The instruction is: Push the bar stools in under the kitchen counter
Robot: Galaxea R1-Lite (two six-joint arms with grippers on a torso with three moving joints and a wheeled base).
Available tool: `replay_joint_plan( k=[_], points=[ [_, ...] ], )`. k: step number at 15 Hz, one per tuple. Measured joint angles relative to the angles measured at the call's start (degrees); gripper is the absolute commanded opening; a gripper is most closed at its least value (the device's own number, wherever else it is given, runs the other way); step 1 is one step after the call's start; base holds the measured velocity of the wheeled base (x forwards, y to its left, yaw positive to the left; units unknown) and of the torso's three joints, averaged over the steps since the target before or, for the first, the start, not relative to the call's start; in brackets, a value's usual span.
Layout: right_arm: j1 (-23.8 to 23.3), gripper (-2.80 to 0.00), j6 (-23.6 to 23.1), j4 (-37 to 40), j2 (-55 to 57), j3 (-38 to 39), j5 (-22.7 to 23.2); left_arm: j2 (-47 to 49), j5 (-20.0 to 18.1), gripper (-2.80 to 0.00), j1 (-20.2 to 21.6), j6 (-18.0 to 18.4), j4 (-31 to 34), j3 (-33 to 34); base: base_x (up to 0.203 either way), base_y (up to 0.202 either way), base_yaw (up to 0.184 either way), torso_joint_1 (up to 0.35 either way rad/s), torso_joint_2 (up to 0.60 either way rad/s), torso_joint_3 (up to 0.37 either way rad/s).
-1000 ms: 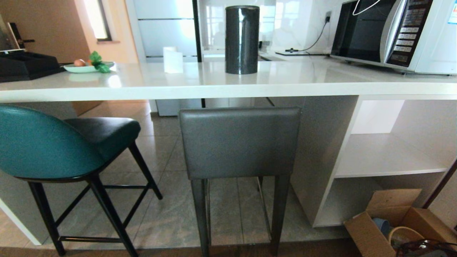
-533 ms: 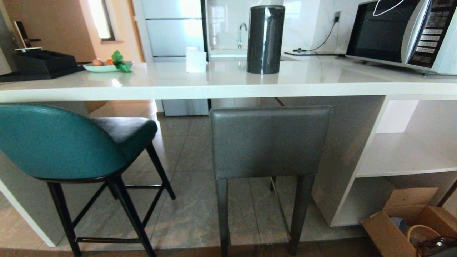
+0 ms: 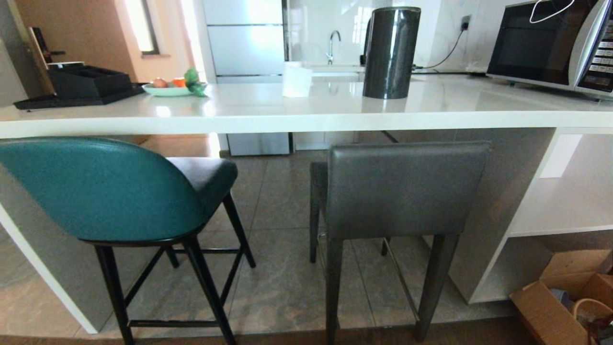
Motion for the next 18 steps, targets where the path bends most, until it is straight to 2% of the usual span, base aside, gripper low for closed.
replay_joint_plan(
  k=[7,18],
  points=[
    [0.0,-2.8,0.0,0.0,0.0,0.0,0.0,0.0,0.0,-2.8,0.0,0.1,0.0,0.0,0.0,0.185,-0.003,0.002,0.0,0.001],
    [0.0,-2.8,0.0,0.0,0.0,0.0,0.0,0.0,0.1,-2.8,0.0,-0.1,0.0,0.0,0.0,0.006,0.0,0.0,0.0,0.0]
  ],
)
